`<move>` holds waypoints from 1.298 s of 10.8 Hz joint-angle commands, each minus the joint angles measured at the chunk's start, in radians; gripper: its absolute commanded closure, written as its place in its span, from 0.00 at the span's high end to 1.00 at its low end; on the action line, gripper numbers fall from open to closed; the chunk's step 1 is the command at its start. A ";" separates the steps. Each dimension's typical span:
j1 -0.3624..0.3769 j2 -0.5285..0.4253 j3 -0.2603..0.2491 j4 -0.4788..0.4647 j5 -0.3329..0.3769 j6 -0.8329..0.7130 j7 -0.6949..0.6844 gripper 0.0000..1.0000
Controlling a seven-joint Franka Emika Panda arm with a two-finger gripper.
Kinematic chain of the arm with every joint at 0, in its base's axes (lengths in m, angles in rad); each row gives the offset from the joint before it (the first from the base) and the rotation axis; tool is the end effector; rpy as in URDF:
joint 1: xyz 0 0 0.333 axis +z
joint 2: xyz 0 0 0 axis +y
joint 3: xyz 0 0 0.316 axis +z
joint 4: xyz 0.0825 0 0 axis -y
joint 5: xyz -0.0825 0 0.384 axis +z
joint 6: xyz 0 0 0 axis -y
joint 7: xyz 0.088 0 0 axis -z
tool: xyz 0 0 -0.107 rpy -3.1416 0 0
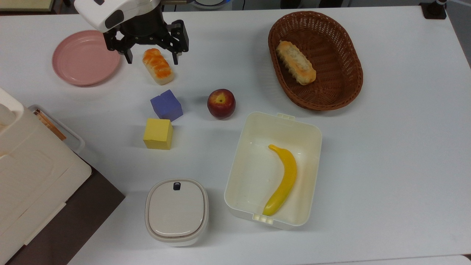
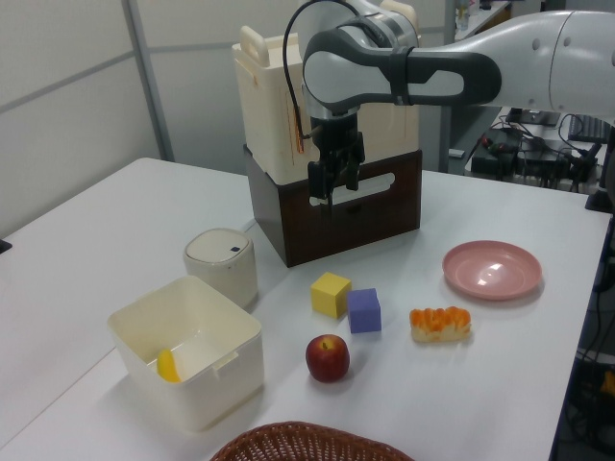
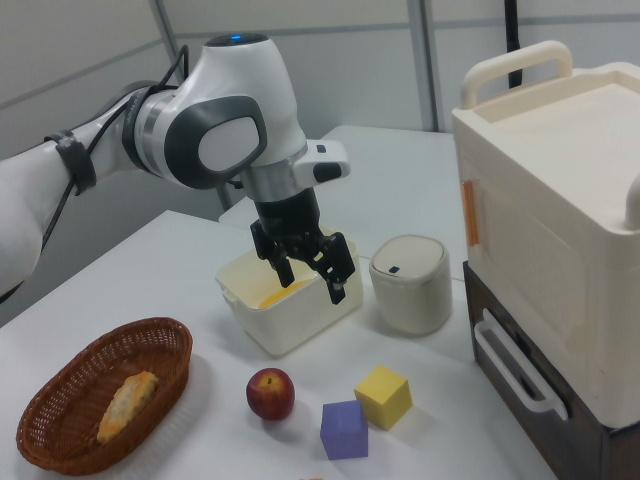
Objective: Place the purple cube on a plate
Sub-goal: 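Move the open gripper from the pink plate down over the purple cube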
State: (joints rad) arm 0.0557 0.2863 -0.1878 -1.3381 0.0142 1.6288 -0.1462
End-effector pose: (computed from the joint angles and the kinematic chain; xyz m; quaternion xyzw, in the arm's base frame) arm 0.6403 -0.0661 0.5707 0.9997 0.0105 0.0019 0.0197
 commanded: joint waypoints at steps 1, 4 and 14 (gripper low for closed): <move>0.006 -0.030 -0.001 -0.030 -0.002 0.011 -0.013 1.00; -0.005 -0.026 -0.002 -0.036 -0.010 0.009 -0.019 1.00; -0.043 0.063 0.002 -0.111 -0.059 -0.014 -0.199 1.00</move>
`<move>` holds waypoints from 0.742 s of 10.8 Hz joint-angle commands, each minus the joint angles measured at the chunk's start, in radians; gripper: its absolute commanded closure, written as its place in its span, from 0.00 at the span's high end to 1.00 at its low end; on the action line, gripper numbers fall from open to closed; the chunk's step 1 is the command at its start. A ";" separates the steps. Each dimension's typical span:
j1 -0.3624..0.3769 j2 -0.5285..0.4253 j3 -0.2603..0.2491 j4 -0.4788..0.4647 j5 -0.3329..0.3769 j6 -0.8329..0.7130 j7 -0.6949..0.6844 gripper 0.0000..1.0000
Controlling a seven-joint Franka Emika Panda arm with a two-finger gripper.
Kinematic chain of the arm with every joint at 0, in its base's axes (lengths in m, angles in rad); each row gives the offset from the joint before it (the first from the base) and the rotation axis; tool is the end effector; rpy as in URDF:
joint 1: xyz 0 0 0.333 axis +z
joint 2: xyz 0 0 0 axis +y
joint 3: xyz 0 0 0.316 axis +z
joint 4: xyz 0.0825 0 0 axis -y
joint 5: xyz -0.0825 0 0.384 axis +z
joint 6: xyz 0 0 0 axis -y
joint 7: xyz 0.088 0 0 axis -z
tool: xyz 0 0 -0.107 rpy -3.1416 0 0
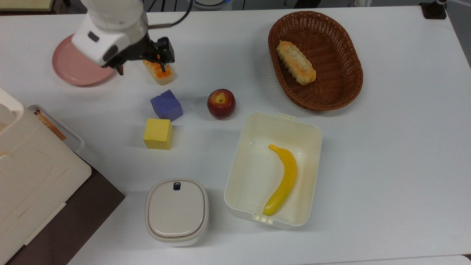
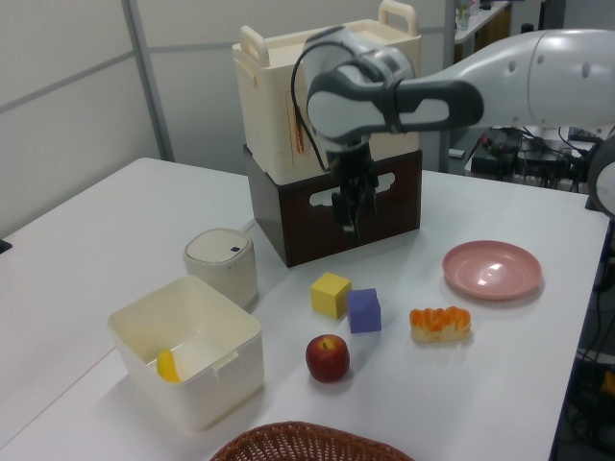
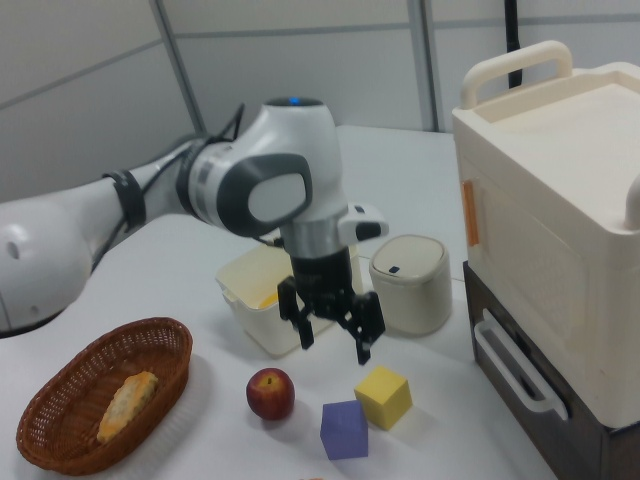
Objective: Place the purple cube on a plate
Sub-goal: 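Move the open gripper from the pink plate down over the purple cube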
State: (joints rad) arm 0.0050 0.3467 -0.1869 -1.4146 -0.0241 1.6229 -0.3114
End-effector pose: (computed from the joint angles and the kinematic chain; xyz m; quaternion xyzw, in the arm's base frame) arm 0.6410 -0.1028 0.4958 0.9944 0.0692 -0.0748 0.0264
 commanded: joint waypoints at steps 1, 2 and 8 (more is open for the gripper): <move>0.009 0.027 0.003 -0.038 -0.025 -0.006 -0.035 1.00; 0.010 0.049 0.006 -0.040 -0.039 -0.003 -0.057 1.00; 0.042 0.143 0.011 -0.067 -0.059 0.005 -0.228 1.00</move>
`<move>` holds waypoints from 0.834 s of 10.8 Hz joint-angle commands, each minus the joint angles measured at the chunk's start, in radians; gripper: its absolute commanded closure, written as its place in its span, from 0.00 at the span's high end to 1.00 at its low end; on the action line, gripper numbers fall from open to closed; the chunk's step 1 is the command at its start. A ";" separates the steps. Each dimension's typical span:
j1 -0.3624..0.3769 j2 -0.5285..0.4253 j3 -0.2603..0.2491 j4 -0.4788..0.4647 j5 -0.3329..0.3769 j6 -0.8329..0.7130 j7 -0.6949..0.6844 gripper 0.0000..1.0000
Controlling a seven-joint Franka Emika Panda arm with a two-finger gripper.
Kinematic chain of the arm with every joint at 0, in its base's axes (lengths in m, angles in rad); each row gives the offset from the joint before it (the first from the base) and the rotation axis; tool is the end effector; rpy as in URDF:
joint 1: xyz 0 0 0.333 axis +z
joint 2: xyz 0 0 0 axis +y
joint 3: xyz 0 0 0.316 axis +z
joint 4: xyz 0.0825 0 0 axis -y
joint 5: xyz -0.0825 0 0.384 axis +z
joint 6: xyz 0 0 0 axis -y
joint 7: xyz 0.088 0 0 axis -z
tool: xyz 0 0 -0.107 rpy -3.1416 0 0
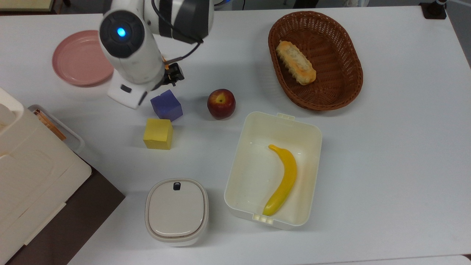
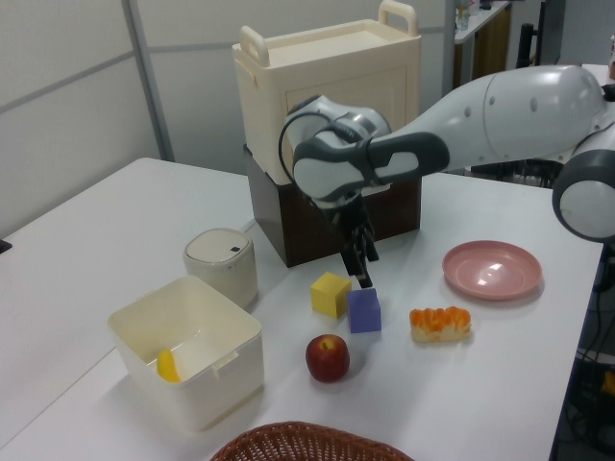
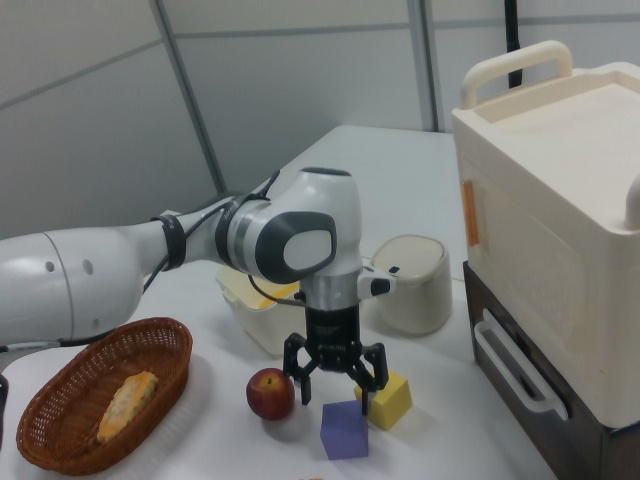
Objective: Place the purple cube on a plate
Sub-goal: 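Lower the gripper around the purple cube and close on it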
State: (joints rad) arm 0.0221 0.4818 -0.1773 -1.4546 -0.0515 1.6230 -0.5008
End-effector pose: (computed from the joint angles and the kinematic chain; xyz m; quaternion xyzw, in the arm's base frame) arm 0.6520 -0.0894 0.3903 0.9698 0.1782 -0.1657 0.0145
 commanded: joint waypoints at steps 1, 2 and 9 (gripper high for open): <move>0.030 0.023 0.001 -0.026 -0.050 0.006 -0.041 1.00; 0.030 0.040 0.002 -0.026 -0.059 0.008 -0.042 1.00; 0.065 0.064 0.002 -0.026 -0.085 0.054 -0.028 0.30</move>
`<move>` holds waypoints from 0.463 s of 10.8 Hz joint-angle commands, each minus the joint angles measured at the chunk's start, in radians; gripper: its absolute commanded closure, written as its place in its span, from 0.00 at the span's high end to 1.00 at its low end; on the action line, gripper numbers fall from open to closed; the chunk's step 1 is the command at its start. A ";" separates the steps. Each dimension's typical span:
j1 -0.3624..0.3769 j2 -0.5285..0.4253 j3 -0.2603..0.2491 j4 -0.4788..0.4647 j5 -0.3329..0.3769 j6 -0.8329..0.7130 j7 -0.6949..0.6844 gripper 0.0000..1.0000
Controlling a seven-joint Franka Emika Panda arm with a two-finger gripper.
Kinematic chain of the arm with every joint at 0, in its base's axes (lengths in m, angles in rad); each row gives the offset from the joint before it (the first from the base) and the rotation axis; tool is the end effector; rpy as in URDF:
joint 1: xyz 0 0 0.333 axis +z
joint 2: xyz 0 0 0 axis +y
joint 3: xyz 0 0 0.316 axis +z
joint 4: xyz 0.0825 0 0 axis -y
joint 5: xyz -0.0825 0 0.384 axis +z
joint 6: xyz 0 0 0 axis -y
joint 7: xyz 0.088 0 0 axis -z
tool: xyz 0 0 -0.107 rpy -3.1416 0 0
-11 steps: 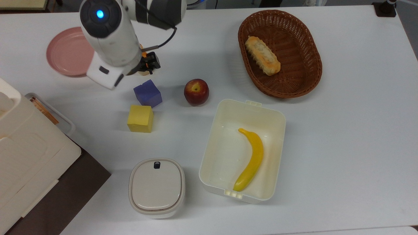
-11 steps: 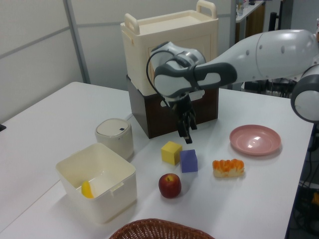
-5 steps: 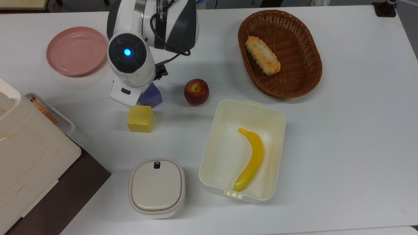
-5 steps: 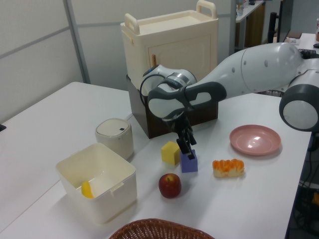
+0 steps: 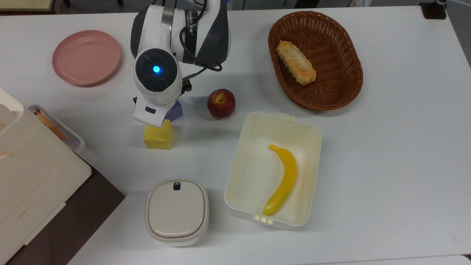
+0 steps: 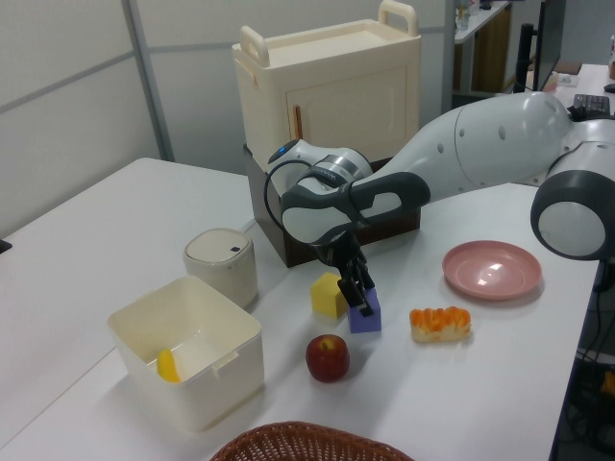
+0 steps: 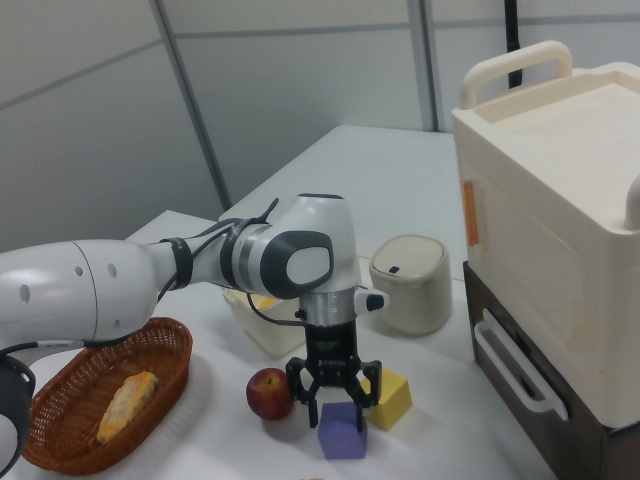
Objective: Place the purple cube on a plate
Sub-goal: 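Lower the gripper around the purple cube and close on it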
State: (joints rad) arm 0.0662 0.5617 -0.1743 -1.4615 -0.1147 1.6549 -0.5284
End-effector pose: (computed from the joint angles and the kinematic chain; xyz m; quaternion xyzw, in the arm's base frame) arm 0.6603 -0.0651 0.3375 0.9527 0.2232 -0.2019 0.0420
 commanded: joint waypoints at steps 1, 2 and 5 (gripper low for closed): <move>0.033 -0.017 -0.001 -0.017 -0.022 0.017 -0.001 0.18; 0.033 -0.019 -0.001 -0.016 -0.022 0.014 -0.001 0.06; 0.033 -0.051 -0.005 -0.008 -0.025 -0.050 0.001 0.02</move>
State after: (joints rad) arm 0.0917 0.5570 -0.1739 -1.4532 -0.1205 1.6551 -0.5282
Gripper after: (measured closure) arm 0.529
